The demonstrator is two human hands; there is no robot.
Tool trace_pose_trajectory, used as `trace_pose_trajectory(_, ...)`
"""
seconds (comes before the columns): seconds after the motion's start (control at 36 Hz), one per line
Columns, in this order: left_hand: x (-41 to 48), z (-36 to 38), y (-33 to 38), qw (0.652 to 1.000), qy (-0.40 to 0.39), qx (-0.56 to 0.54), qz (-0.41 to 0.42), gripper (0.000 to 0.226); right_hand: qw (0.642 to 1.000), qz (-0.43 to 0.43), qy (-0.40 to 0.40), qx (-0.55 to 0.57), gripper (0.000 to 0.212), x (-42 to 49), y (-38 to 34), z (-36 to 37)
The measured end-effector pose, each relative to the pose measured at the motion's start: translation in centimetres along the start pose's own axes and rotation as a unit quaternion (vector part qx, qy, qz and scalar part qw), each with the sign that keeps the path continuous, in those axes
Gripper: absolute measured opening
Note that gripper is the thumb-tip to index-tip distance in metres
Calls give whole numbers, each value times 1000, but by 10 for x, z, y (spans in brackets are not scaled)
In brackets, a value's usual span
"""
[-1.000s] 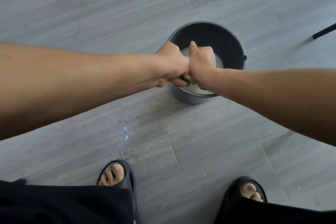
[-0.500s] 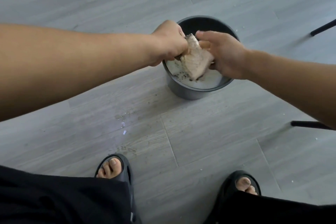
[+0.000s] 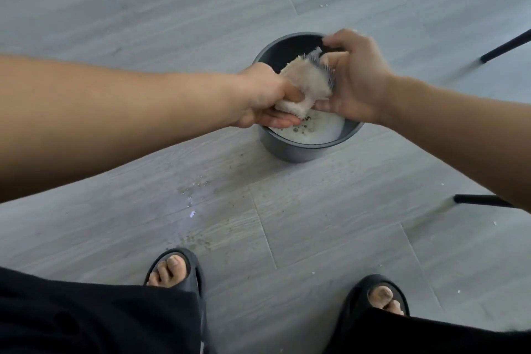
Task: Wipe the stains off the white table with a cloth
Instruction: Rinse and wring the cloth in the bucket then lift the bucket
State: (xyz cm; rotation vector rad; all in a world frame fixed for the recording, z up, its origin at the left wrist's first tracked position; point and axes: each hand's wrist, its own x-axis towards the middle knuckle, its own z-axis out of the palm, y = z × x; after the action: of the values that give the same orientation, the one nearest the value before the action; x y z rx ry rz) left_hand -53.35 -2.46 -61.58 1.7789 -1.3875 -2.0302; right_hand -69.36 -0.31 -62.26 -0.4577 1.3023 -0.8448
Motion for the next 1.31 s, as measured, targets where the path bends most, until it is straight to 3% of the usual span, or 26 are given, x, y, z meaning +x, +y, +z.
trace_pose_trajectory(0.06, -3, 3, 1, 1000, 12, 23, 8, 6, 996, -19, 41, -74, 67, 3, 9, 12)
trace_pose_trajectory(0.11, -6, 9, 2, 999, 33, 42, 13, 15, 976, -91, 92, -177, 30, 0, 20, 29)
trace_pose_trajectory(0.19, -6, 14, 1, 996, 59, 65, 17, 24, 922, -190, 150, -302, 12, -12, 30, 46)
trace_pose_trajectory(0.39, -6, 11, 3, 995, 24, 94, -1, 25, 912, -208, 185, -300, 47, -10, 36, 47)
trace_pose_trajectory(0.53, -6, 10, 2, 987, -50, 151, 10, 24, 942, -133, 203, -234, 51, 14, 40, 35)
trace_pose_trajectory(0.78, -1, 12, -4, 990, -33, 138, 23, 30, 931, -116, 242, -247, 54, 39, 44, 37)
trace_pose_trajectory(0.97, 0, 4, -7, 990, -20, 142, 11, 30, 926, -102, 230, -281, 52, 54, 43, 38)
trace_pose_trajectory(1.17, -1, 5, -5, 988, -9, 156, 13, 29, 918, -100, 166, -347, 56, 64, 40, 32)
trace_pose_trajectory(1.31, -1, 12, -10, 987, -20, 159, 12, 24, 851, -176, 55, -492, 51, 60, 34, 21)
